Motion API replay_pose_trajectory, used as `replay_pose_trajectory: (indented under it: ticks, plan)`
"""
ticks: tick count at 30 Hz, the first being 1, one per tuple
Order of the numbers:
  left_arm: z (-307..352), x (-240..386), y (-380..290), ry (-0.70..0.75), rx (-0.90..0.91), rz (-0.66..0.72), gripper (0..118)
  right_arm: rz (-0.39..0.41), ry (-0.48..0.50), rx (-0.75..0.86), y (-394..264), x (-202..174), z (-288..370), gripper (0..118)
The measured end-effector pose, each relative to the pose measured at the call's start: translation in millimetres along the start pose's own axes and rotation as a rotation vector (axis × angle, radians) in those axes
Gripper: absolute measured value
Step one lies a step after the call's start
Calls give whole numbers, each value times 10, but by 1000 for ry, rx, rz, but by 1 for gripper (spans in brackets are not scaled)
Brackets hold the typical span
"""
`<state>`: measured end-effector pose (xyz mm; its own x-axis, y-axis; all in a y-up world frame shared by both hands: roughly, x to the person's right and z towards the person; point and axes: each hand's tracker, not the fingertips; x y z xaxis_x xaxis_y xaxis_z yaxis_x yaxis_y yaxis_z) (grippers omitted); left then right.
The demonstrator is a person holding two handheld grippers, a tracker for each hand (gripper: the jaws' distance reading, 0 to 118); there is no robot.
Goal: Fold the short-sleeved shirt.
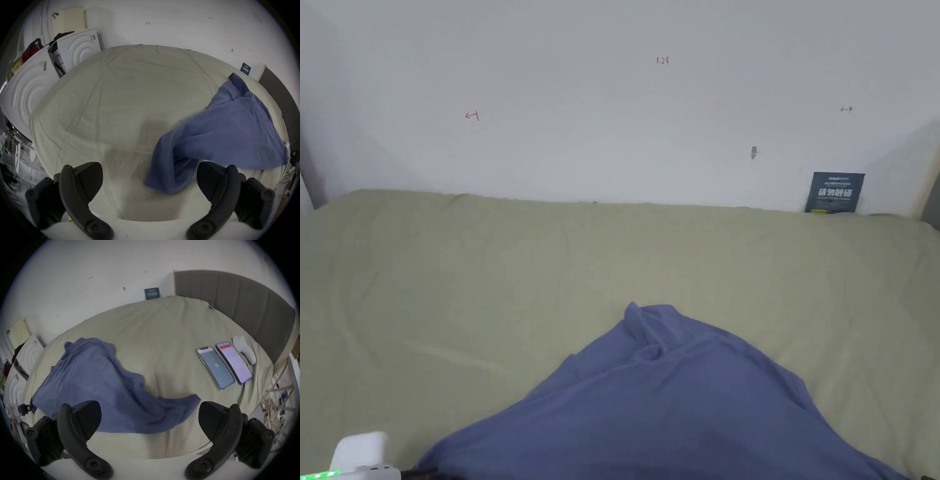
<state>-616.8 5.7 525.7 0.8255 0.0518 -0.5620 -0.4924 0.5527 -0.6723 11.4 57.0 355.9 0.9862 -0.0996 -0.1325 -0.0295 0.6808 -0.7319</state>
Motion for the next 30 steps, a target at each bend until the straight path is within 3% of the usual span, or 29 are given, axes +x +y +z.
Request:
replay_pose_trajectory:
  ticks: [2, 3, 4, 5, 6, 8, 10, 21, 22, 24, 30]
  plan:
    - [202, 3, -73, -10, -3, 9, 106, 23, 40, 38, 4, -181, 136, 114]
    - [325, -5, -129, -52, 31, 13, 98, 23, 85, 41, -10, -206, 75, 105]
    - [417, -14, -173, -59, 37, 6, 72, 35, 121, 33, -15, -276, 113, 75]
    - [517, -24, -231, -49, 57, -4, 31, 54, 154, 64, -32, -366, 183, 36]
    - [588, -37, -289, -70, 93, -14, 0, 82, 154, 106, -59, -470, 257, 0]
    - [667, -54, -398, -113, 114, -14, 0, 150, 104, 162, -123, -724, 356, 0]
    - [675, -86, -457, -119, 88, -4, 0, 200, 135, 160, -150, -867, 463, 0]
    - [379, -293, -386, -117, 83, -6, 0, 262, 213, 144, -374, -1494, 605, 0]
    - [322, -243, -349, -128, 81, -8, 27, 261, 225, 140, -399, -1532, 609, 0]
    - [136, -194, -237, -89, 31, -26, 113, 252, 247, 126, -447, -1609, 585, 0]
    - [-319, -55, 6, -54, 15, -49, 115, 250, 281, 87, -557, -1771, 523, 0]
